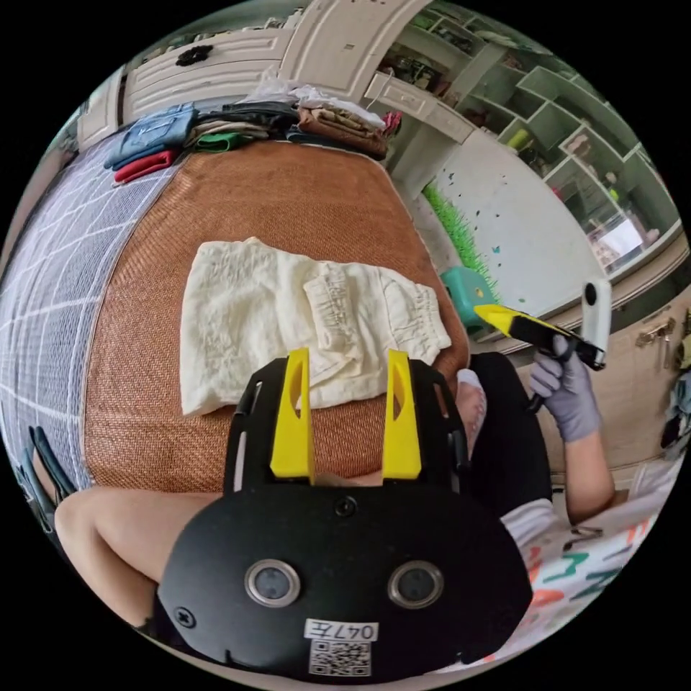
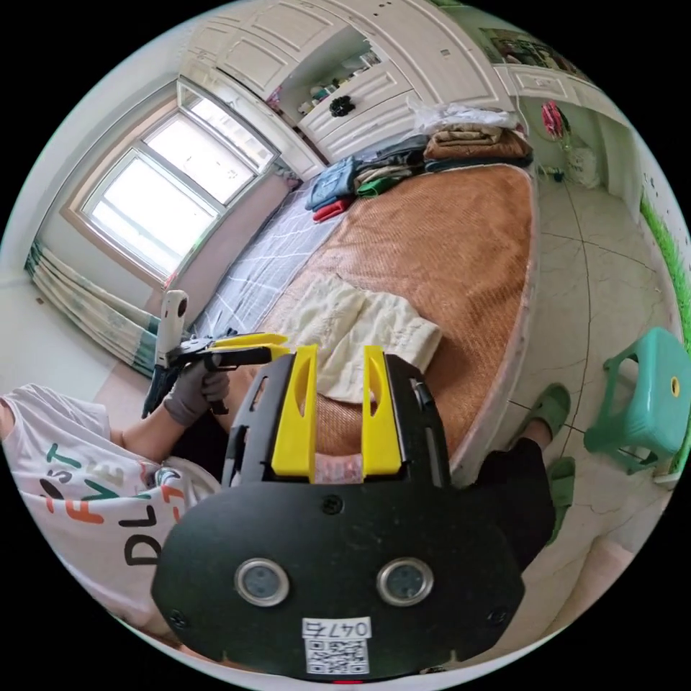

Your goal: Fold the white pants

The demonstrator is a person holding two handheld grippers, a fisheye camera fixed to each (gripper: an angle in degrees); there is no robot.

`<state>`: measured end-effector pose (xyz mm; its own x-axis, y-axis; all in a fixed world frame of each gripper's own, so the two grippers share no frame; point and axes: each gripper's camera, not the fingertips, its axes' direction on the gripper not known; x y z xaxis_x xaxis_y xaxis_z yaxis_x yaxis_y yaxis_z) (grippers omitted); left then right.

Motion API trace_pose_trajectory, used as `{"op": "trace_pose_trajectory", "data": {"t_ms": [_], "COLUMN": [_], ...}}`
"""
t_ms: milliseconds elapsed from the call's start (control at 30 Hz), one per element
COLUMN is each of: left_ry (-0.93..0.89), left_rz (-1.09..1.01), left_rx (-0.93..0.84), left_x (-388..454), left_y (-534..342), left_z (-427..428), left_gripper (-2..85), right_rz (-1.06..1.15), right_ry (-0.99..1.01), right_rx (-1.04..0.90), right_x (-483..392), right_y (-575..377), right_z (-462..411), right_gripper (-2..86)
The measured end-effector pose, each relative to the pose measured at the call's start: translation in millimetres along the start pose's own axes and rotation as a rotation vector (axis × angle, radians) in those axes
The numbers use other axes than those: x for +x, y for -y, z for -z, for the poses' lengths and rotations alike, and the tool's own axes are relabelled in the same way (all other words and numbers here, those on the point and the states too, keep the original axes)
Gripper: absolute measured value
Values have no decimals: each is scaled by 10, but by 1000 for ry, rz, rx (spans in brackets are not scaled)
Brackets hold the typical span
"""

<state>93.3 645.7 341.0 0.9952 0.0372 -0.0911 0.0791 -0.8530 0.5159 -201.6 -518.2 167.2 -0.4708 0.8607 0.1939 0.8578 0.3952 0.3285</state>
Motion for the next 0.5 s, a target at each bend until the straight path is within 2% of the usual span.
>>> {"op": "trace_pose_trajectory", "data": {"t_ms": [133,267,400,500], "left_ry": [-95,-84,-86,-46], "left_rz": [24,147,172,161], "left_rx": [25,156,257,266], "left_x": [-433,-1070,-1583,-1857], "left_y": [-74,95,335,245], "left_z": [301,702,893,756], "left_gripper": [137,133,125,117], "right_rz": [107,296,441,427], "right_ry": [-47,-193,-328,-466], "right_rx": [-68,-133,-259,-331], "right_x": [-546,-1303,-1766,-1824], "right_y": [277,499,565,561], "right_z": [-462,-1074,-1697,-1884], "right_gripper": [66,61,55,47]}}
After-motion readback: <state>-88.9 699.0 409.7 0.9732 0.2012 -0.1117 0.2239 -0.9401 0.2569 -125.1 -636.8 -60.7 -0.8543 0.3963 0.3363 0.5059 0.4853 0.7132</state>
